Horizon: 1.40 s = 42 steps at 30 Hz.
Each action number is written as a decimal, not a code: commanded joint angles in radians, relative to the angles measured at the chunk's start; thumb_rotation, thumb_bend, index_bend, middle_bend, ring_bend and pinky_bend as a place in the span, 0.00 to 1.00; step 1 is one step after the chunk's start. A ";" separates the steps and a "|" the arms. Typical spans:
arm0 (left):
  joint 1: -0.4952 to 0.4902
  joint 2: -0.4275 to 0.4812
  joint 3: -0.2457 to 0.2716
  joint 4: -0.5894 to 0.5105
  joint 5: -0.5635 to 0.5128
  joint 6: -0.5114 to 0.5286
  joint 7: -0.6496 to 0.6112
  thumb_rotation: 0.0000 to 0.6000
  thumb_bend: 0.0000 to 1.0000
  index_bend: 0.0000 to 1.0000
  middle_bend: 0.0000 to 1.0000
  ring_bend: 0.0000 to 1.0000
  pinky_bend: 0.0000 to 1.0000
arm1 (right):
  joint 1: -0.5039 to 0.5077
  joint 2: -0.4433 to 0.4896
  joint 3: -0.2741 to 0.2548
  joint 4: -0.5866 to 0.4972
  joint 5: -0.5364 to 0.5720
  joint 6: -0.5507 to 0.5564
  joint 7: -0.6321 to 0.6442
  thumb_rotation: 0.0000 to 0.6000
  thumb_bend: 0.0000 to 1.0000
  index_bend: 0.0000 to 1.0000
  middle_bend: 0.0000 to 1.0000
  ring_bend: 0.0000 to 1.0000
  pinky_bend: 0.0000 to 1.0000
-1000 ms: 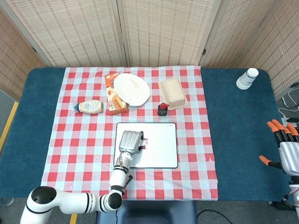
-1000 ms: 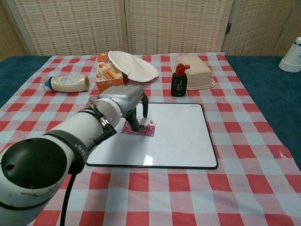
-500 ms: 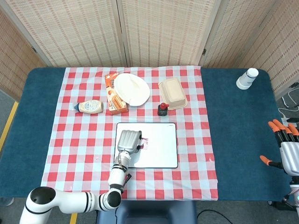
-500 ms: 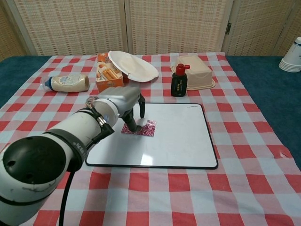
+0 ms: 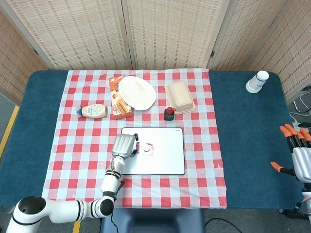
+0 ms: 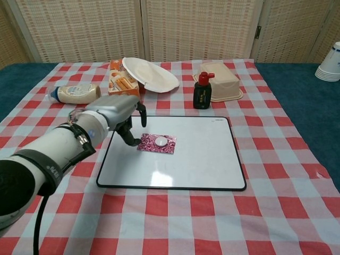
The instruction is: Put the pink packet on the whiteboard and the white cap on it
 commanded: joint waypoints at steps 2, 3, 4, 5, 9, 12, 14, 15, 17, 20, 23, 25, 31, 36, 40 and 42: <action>0.025 0.096 -0.017 -0.064 0.070 0.045 -0.025 1.00 0.28 0.41 0.97 0.98 0.99 | 0.000 0.000 0.001 0.000 0.002 0.000 0.001 1.00 0.00 0.07 0.00 0.00 0.02; 0.033 0.123 -0.019 -0.081 0.084 0.050 -0.032 1.00 0.28 0.41 0.97 0.98 0.99 | 0.000 0.000 0.001 0.000 0.001 0.000 0.000 1.00 0.00 0.07 0.00 0.00 0.02; 0.044 0.162 -0.023 -0.100 0.102 0.061 -0.040 1.00 0.28 0.42 0.97 0.98 0.99 | 0.000 0.000 0.000 0.000 0.001 -0.001 0.001 1.00 0.00 0.07 0.00 0.00 0.02; 0.056 0.195 -0.026 -0.112 0.115 0.071 -0.051 1.00 0.28 0.43 0.97 0.98 0.99 | 0.000 0.000 0.001 0.000 0.002 -0.001 0.001 1.00 0.00 0.07 0.00 0.00 0.02; 0.123 0.328 -0.029 -0.157 0.164 0.065 -0.167 1.00 0.28 0.45 0.93 0.95 0.97 | 0.002 -0.001 0.001 -0.002 0.005 -0.005 -0.005 1.00 0.00 0.07 0.00 0.00 0.02; 0.192 0.424 -0.012 -0.174 0.224 0.044 -0.316 1.00 0.28 0.41 0.82 0.87 0.91 | 0.006 -0.004 0.000 -0.003 0.007 -0.013 -0.014 1.00 0.00 0.07 0.00 0.00 0.02; 0.246 0.494 0.017 -0.187 0.294 0.020 -0.452 1.00 0.26 0.33 0.66 0.72 0.83 | 0.008 -0.006 0.000 -0.005 0.008 -0.017 -0.019 1.00 0.00 0.07 0.00 0.00 0.02; 0.269 0.521 0.034 -0.187 0.332 0.014 -0.511 1.00 0.26 0.29 0.58 0.64 0.77 | 0.009 -0.006 -0.001 -0.006 0.008 -0.018 -0.020 1.00 0.00 0.07 0.00 0.00 0.02; 0.319 0.568 0.083 -0.167 0.432 0.019 -0.629 1.00 0.23 0.13 0.29 0.33 0.51 | 0.010 -0.006 -0.001 -0.007 0.010 -0.021 -0.024 1.00 0.00 0.07 0.00 0.00 0.02; 0.395 0.585 0.155 -0.091 0.573 0.090 -0.776 1.00 0.20 0.01 0.05 0.05 0.23 | 0.010 -0.006 0.000 -0.009 0.012 -0.022 -0.027 1.00 0.00 0.07 0.00 0.00 0.02; 0.461 0.552 0.198 0.016 0.658 0.187 -0.871 1.00 0.19 0.00 0.00 0.00 0.11 | 0.010 -0.008 0.000 -0.008 0.013 -0.021 -0.030 1.00 0.00 0.07 0.00 0.00 0.02; 0.498 0.526 0.217 0.083 0.690 0.238 -0.912 1.00 0.19 0.00 0.00 0.00 0.07 | 0.011 -0.009 0.000 -0.007 0.016 -0.025 -0.032 1.00 0.00 0.07 0.00 0.00 0.02; 0.548 0.497 0.242 0.185 0.734 0.283 -0.951 1.00 0.18 0.00 0.00 0.00 0.02 | 0.018 -0.013 -0.002 -0.009 0.019 -0.037 -0.046 1.00 0.00 0.07 0.00 0.00 0.02; 0.571 0.504 0.266 0.215 0.718 0.220 -0.959 1.00 0.17 0.00 0.00 0.00 0.01 | 0.024 -0.019 -0.003 -0.012 0.021 -0.046 -0.060 1.00 0.00 0.07 0.00 0.00 0.02; 0.586 0.518 0.268 0.235 0.716 0.196 -1.005 1.00 0.17 0.00 0.00 0.00 0.00 | 0.033 -0.027 -0.003 -0.006 0.032 -0.065 -0.077 1.00 0.00 0.07 0.00 0.00 0.02; 0.585 0.531 0.269 0.245 0.712 0.169 -1.017 1.00 0.17 0.00 0.00 0.00 0.00 | 0.036 -0.030 -0.001 -0.004 0.035 -0.067 -0.082 1.00 0.00 0.07 0.00 0.00 0.02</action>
